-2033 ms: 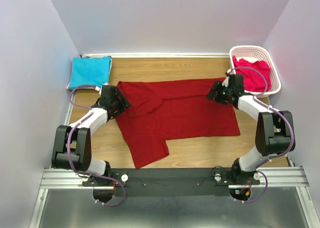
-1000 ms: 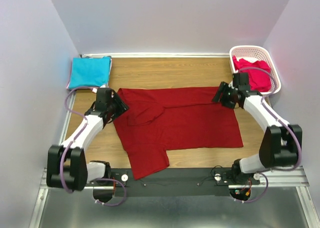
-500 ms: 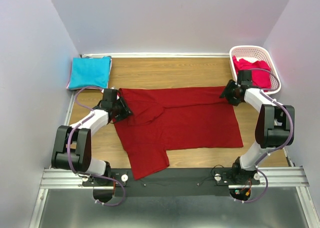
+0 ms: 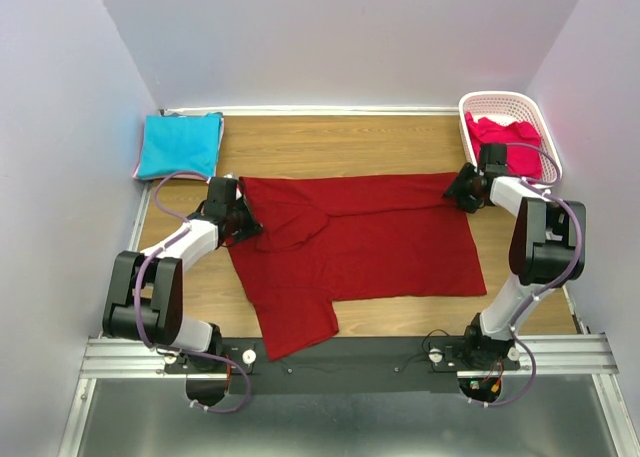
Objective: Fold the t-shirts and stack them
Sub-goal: Fold the tshirt
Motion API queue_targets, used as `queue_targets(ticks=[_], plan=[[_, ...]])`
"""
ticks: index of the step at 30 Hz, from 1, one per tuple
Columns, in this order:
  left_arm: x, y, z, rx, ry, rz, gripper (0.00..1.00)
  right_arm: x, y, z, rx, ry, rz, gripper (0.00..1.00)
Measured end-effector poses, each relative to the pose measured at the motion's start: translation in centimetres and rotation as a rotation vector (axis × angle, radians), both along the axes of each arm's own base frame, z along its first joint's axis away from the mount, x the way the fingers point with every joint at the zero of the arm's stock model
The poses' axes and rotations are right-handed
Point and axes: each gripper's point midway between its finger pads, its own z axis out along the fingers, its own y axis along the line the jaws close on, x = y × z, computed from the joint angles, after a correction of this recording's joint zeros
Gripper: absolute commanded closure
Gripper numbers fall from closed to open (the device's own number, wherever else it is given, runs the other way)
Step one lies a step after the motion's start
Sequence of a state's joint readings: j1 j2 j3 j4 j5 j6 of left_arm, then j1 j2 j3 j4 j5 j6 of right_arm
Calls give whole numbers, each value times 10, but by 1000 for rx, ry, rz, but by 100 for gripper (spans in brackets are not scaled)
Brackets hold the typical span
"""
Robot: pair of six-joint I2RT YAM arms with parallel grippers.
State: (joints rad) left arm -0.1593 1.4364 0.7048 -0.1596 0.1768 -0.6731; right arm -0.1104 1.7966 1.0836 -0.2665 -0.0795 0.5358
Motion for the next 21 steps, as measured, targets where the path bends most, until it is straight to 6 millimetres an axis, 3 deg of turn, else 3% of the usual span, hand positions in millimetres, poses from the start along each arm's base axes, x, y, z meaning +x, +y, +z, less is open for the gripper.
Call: queue_targets(ticks=[21], plan=[[-2, 2, 16, 2, -39, 0, 100, 8, 19, 3, 113, -44, 21, 50]])
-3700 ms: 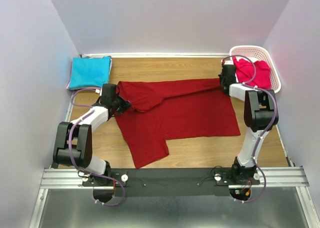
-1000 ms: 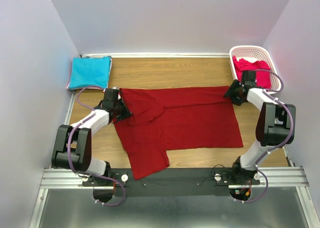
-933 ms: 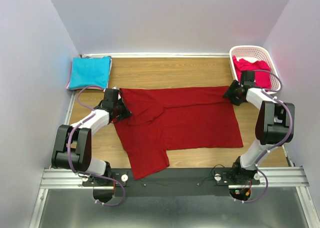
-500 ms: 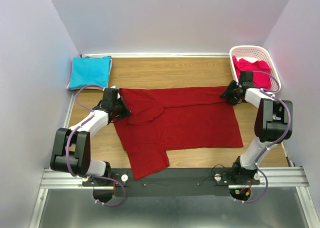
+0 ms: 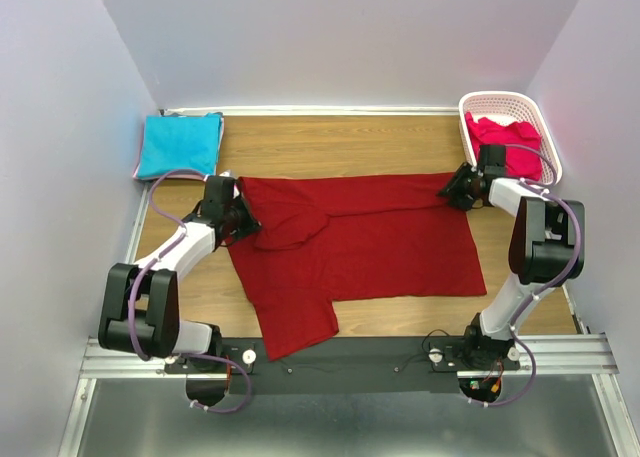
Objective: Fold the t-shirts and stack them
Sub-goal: Fold the tshirt
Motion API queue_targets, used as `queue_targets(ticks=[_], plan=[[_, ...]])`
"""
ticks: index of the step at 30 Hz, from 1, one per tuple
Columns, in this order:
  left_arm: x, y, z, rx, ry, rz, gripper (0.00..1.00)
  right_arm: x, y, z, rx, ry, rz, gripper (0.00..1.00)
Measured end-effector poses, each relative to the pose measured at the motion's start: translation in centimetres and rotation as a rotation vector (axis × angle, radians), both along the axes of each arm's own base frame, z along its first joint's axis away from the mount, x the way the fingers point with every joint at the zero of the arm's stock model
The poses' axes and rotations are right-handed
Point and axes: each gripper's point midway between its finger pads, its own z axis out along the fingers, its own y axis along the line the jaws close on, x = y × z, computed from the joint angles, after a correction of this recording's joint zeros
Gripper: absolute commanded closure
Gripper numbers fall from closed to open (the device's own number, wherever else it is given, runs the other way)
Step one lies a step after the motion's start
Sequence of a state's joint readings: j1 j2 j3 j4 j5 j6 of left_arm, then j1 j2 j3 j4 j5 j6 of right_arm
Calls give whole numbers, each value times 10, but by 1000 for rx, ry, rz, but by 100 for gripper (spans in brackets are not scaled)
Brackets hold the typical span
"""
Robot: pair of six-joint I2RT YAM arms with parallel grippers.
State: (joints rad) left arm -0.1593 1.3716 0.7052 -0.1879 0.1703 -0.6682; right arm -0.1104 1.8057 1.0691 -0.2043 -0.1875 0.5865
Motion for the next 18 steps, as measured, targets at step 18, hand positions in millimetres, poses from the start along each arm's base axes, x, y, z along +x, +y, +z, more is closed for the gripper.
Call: queue_targets(ticks=[18], plan=[[17, 8, 54, 50, -96, 8, 100, -12, -26, 27, -162, -66, -45, 51]])
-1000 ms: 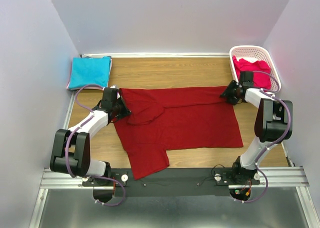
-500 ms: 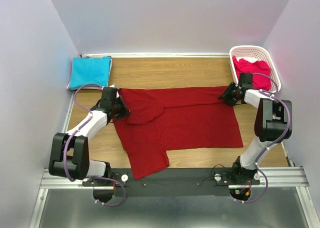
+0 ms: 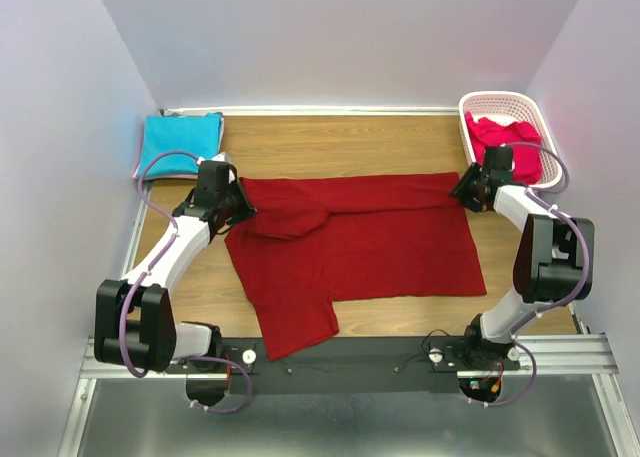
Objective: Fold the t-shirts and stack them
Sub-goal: Fold the tshirt
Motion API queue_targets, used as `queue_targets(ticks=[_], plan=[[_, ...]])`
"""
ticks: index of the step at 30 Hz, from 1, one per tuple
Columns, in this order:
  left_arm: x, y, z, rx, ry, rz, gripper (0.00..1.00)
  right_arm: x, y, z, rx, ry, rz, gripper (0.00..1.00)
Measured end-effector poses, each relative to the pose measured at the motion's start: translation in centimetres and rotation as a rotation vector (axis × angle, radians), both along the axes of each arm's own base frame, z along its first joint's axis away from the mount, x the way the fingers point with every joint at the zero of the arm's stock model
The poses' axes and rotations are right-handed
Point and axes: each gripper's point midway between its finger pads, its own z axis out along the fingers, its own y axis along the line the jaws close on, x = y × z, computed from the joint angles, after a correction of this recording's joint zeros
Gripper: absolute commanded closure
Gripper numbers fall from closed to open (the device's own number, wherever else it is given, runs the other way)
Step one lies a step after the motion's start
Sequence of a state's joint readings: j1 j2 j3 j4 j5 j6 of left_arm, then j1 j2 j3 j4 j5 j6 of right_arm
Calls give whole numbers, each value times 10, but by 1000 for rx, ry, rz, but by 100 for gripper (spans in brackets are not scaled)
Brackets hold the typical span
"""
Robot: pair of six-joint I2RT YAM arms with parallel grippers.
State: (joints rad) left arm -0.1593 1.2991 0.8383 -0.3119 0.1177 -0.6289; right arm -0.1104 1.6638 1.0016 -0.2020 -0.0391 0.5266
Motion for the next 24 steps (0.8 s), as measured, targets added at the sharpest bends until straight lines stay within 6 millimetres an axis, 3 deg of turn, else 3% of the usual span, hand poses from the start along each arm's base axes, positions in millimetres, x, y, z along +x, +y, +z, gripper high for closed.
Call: queue_targets(ticks=[5, 7, 11, 15, 24], plan=[[-4, 3, -4, 15, 20, 4, 100, -22, -4, -27, 4, 76, -23, 57], [-5, 3, -5, 18, 24, 5, 100, -28, -11, -38, 15, 104, -50, 64], [-4, 4, -5, 23, 23, 7, 100, -30, -23, -41, 39, 95, -92, 83], [-4, 5, -5, 28, 23, 7, 100, -30, -26, -42, 48, 92, -106, 93], [-8, 10, -8, 50, 42, 13, 100, -29, -28, -43, 71, 81, -122, 96]])
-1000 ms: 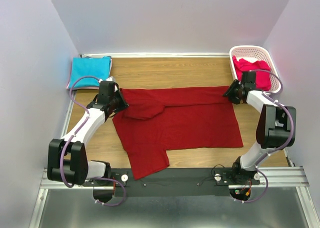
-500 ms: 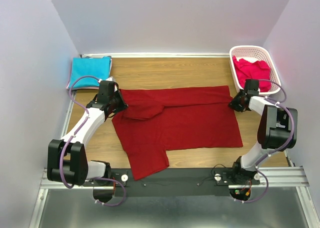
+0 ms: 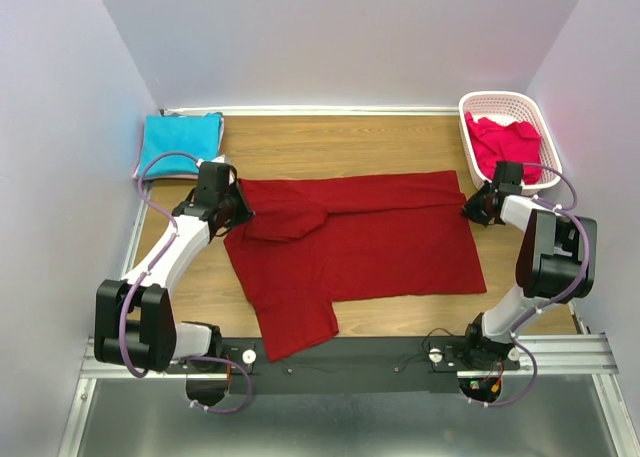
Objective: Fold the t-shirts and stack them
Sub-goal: Fold the tshirt
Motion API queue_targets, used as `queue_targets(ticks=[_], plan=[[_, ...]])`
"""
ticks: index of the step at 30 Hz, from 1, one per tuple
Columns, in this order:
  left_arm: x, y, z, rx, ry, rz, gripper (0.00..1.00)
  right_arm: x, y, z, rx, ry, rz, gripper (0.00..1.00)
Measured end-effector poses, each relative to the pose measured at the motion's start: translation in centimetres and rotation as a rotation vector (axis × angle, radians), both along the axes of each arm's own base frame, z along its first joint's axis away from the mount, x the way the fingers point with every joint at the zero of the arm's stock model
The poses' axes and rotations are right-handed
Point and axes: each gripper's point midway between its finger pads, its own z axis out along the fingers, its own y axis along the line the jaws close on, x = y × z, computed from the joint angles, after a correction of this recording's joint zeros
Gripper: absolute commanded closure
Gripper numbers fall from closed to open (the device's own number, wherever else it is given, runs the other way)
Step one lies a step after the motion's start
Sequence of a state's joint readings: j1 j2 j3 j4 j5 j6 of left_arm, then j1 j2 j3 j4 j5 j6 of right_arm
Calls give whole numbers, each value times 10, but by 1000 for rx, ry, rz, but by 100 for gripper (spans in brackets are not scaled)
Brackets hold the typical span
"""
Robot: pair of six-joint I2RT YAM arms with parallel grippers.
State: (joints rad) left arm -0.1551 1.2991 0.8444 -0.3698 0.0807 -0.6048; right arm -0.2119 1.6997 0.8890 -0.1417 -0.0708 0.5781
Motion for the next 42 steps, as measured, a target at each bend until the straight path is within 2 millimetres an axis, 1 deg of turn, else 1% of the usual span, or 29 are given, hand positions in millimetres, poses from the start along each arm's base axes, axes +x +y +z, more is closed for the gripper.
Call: queue_targets(ticks=[5, 8, 11, 12, 15, 19, 26, 31, 34, 38, 42], plan=[[-1, 10, 0, 22, 14, 16, 100, 0, 0, 0, 4, -7, -5, 96], [1, 17, 0, 33, 11, 33, 100, 0, -1, 0, 5, -8, -9, 93], [1, 19, 0, 36, 10, 34, 100, 0, 0, 1, 9, -14, -3, 81], [1, 19, 0, 37, 10, 32, 100, 1, 1, 1, 11, -16, 0, 75], [3, 17, -2, 33, 10, 26, 100, 1, 2, 3, 10, -22, 22, 69], [6, 15, -8, 25, 20, 14, 100, 3, 2, 7, -1, -25, 53, 68], [10, 13, -13, 20, 17, 8, 100, 16, -1, 15, -17, -45, 81, 68], [7, 13, -24, 21, 33, 7, 100, 21, 0, 12, -12, -42, 106, 68], [6, 13, -29, 23, 48, 7, 100, 23, 2, 6, -1, -33, 122, 68], [7, 13, -30, 23, 49, 6, 100, 27, 2, 5, 6, -37, 132, 68], [8, 13, -30, 23, 45, 7, 100, 29, 2, 5, 4, -39, 139, 75]])
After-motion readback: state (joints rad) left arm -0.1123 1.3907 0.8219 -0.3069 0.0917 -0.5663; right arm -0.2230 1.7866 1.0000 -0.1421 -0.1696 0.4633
